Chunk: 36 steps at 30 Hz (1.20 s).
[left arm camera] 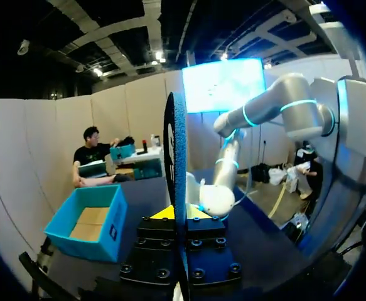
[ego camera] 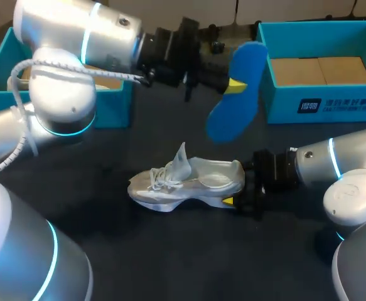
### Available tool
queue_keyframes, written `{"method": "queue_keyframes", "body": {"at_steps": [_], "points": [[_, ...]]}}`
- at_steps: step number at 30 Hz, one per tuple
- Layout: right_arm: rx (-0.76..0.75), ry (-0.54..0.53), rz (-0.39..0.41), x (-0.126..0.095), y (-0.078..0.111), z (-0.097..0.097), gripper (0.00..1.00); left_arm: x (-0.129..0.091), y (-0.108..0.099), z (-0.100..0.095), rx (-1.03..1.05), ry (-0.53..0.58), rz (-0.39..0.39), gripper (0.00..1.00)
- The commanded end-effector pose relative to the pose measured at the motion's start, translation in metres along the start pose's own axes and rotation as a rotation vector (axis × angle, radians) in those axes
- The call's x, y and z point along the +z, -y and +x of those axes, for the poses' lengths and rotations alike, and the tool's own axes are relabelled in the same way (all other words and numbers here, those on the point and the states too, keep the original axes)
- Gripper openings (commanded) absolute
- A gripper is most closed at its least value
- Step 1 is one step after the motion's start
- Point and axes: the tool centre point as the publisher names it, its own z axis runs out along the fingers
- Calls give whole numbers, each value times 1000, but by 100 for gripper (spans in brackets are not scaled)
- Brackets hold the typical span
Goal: Take the shoe out of the shoebox, open the shoe tongue, remove and reinsert the insole, then place the shoe into the shoebox
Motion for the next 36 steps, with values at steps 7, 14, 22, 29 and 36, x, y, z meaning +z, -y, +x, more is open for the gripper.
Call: {"method": "queue_keyframes", "body": {"at_steps": [7,14,22,29,36], "points": [[0,1,3,2,0,1,0,-20,6,-1,-51,-93,163,0],[0,1,3,2,0,1,0,-35,11,3,-88,-112,244,0],[0,1,3,2,0,1,0,-35,11,3,-88,-112,244,0],[0,1,3,2,0,1,0,-35,11,3,-88,-112,244,0],[0,1,3,2,0,1,0,-45,13,16,-348,-154,215,0]]}}
